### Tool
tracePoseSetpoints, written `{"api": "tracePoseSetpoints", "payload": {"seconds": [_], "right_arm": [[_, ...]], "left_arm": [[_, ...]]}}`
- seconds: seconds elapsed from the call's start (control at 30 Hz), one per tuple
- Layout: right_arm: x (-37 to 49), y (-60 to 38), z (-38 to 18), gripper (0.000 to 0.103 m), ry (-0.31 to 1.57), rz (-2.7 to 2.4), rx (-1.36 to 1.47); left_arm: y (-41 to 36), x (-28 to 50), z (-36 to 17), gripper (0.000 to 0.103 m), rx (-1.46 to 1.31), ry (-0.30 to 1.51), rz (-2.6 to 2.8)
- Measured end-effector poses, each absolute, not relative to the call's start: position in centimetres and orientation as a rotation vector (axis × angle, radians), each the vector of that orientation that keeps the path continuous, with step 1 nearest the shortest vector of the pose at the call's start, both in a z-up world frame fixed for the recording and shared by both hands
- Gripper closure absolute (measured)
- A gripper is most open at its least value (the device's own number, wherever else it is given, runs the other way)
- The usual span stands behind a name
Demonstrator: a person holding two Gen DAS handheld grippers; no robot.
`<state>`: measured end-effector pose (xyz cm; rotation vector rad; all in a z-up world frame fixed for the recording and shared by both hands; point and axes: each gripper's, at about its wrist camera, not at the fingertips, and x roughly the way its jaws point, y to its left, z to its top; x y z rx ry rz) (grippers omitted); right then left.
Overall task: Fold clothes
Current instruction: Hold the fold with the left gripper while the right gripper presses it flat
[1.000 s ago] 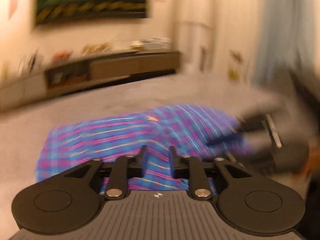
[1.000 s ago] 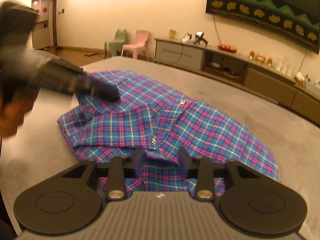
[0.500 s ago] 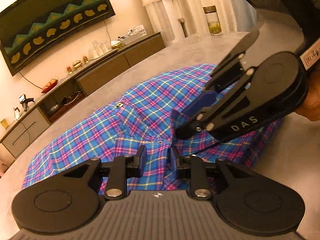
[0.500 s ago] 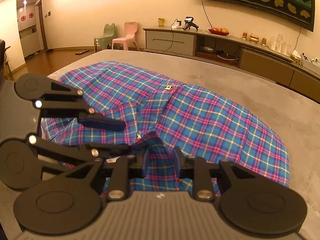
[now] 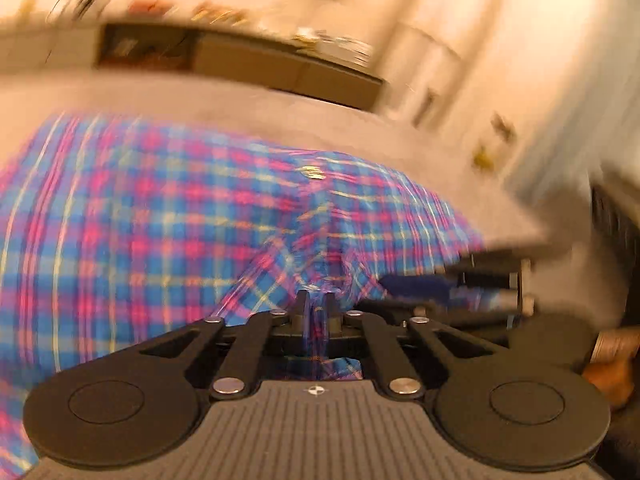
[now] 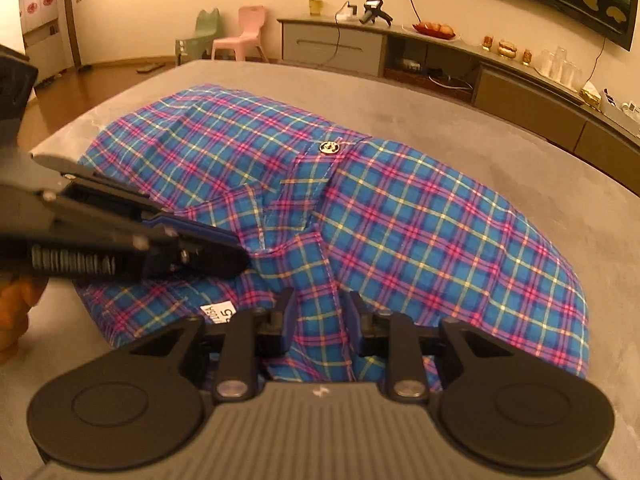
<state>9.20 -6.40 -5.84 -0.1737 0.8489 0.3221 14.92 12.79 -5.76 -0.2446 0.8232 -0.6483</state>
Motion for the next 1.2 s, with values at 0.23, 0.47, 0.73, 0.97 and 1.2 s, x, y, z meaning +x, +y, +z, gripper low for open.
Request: {"api": "tracePoseSetpoints", "payload": {"seconds": [0.23, 0.47, 0.73, 0.97, 1.2], "right_arm": [[8.7, -4.2, -3.9, 0.077, 0.751, 0.307, -0.250], [10.9, -3.2, -6.5, 0.098, 0.858, 0.285, -0.277], [11.5, -1.1, -6.6, 0.096, 0.884, 0.282, -0.392], [10.5, -1.4, -6.3, 0.094, 0.788, 0.320, -0.370], [11.4, -1.7, -7.6, 0.096, 0.802, 0.358, -0.384]], "left_arm": [[12.6, 14.9, -5.8, 0.100, -0.228, 0.821, -0.630], [14.8, 16.0, -7.4, 0.100, -0.497, 0.890, -0.573], [13.0, 14.9, -5.9, 0.100, -0.269, 0.830, -0.589], [10.4, 12.9, -5.4, 0.100, 0.046, 0.699, -0.610], [11.9, 14.2, -6.2, 0.101, -0.148, 0.735, -0.570]]}}
